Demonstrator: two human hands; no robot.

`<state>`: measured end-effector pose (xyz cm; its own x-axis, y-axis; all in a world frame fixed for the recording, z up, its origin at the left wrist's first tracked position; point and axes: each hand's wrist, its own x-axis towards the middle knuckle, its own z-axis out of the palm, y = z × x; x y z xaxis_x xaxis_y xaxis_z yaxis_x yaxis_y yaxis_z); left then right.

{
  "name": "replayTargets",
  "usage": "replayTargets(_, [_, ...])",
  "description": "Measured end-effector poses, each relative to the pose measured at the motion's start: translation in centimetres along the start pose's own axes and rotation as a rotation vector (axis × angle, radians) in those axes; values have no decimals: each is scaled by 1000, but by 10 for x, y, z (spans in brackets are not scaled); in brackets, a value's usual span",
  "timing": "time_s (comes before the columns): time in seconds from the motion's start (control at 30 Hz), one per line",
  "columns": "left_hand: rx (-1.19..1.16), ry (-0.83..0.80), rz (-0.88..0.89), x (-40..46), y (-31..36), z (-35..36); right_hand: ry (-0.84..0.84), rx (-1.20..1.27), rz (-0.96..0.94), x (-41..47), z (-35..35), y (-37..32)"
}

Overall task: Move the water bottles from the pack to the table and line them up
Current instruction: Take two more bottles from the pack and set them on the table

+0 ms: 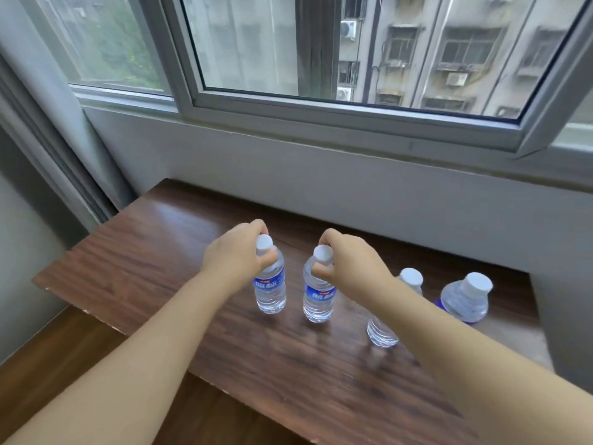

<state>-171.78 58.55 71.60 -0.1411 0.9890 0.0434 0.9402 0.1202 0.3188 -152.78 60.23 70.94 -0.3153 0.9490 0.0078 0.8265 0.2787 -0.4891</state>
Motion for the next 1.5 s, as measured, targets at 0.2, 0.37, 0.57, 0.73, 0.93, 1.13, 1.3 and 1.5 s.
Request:
replayTargets(0.2, [13,-41,-3,47,-19,17,-4,-7,45,35,15,-5])
replayTargets(0.37, [-1,-41,-9,65,-30,25,-16,-14,77,49,26,-4])
replayTargets(0.57, [9,-77,-3,67,-34,24,-33,-30,125,52,27,-4])
replayTargets(0.73, [-39,-143,-37,62,-44,21,-13,-35,155,49,29,-5])
replayTargets(0.93, [31,-191,-195,38,-59,28,-5,-26,256,21,29,2])
replayTargets(1.13, [-234,-345,-138,-21,-50,69,-85,142,282,-44,35,34])
replayTargets(1.3, [-450,-463,-68,-74,14,106,-54,484,372,-126,41,97])
replayTargets(1.5, [-484,-685,57,-146,129,163,40,743,582,-268,27,197])
